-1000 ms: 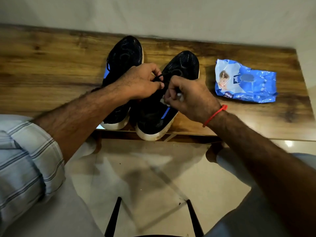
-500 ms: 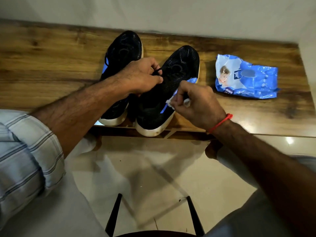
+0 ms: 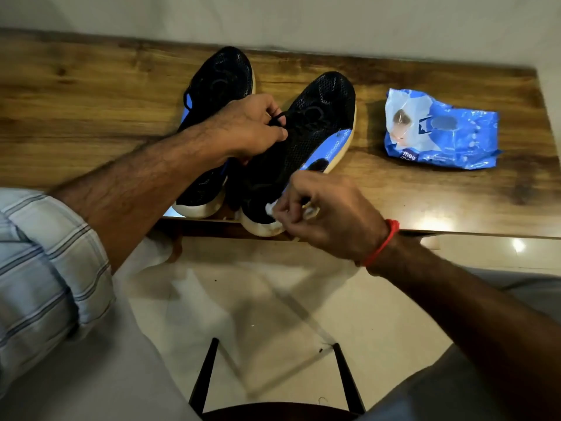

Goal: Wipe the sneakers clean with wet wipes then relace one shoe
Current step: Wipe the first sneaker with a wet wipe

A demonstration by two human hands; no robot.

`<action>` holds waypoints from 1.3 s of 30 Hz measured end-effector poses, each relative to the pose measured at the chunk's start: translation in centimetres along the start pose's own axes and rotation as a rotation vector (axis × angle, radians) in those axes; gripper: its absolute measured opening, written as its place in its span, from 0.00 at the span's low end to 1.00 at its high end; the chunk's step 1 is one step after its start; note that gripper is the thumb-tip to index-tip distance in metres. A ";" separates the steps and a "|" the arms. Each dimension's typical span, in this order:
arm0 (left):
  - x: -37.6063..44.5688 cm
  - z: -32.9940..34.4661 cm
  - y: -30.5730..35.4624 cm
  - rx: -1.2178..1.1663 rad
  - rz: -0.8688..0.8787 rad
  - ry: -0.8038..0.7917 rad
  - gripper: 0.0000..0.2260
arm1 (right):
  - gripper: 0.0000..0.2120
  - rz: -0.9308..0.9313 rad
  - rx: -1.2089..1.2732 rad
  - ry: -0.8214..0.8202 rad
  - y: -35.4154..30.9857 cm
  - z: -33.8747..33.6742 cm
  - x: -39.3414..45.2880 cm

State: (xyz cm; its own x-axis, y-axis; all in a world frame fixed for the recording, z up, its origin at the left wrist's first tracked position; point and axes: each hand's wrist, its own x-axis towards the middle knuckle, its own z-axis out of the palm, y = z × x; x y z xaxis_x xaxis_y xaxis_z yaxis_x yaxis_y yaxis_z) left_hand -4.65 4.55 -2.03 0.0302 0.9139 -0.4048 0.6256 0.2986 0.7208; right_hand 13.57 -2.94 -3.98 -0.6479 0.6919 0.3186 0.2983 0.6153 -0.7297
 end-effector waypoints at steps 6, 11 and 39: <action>0.3 -0.2 0.0 0.009 -0.013 0.015 0.05 | 0.12 0.088 -0.116 0.076 2.9 -1.6 -0.2; 0.2 0.1 0.0 0.011 0.003 0.027 0.06 | 0.12 0.152 -0.054 0.128 1.8 -1.6 -0.1; -0.3 -0.2 0.5 0.021 -0.013 -0.019 0.06 | 0.05 0.284 -0.213 0.075 3.2 -3.4 2.1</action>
State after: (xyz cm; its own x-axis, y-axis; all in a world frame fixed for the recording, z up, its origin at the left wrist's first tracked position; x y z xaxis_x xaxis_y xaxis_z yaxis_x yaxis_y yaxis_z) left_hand -4.48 4.52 -1.48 0.0364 0.9047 -0.4245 0.6422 0.3043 0.7035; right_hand 15.59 1.77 -3.60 -0.4673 0.8675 0.1705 0.6033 0.4539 -0.6557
